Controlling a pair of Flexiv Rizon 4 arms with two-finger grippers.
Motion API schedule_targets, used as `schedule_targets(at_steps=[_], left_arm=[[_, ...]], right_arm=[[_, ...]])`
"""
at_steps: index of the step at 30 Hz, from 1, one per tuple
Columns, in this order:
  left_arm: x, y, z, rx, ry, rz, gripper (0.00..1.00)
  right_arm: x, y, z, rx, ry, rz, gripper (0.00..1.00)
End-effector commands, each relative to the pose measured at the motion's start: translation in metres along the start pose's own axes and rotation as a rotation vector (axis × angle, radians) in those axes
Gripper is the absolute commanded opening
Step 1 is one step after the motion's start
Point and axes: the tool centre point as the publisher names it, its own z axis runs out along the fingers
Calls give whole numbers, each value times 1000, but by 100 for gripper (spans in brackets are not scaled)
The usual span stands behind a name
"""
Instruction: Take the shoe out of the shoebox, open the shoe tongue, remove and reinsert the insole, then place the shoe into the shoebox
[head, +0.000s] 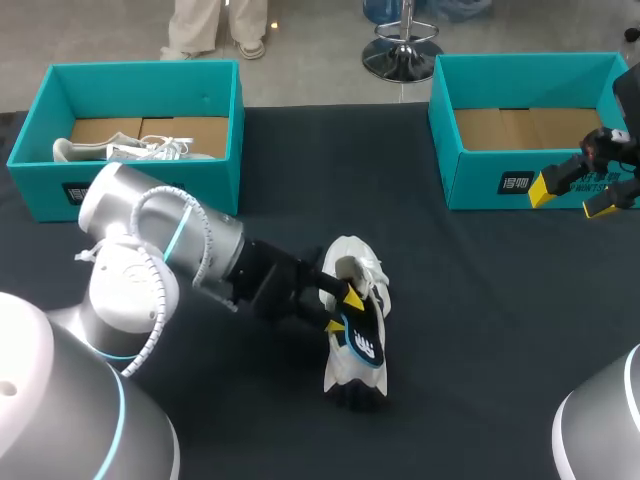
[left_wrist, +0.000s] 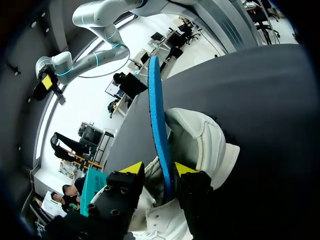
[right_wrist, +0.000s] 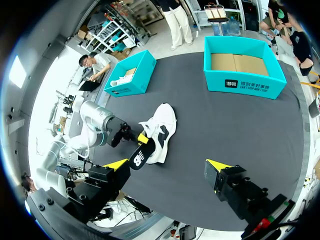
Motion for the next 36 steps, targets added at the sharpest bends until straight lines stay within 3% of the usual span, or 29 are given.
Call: schedule_targets(at_steps=[1, 7, 11, 19, 30, 36], left_arm=[[2, -6, -4, 6, -1, 3, 35], [3, -14, 0, 26, 20, 1, 27], [3, -16, 2, 33, 25, 2, 0], [4, -13, 2, 29, 36, 11, 0], [2, 13, 3, -10, 34, 18, 0], [7, 11, 8, -3, 46, 11, 0]], right_arm=[[0, 4, 1, 8, -2, 2, 100], [0, 4, 1, 8, -2, 2, 100], [0, 4, 1, 8, -2, 2, 100], [0, 4, 1, 8, -2, 2, 100], [0, 4, 1, 8, -2, 2, 100], [0, 4, 1, 8, -2, 2, 100]])
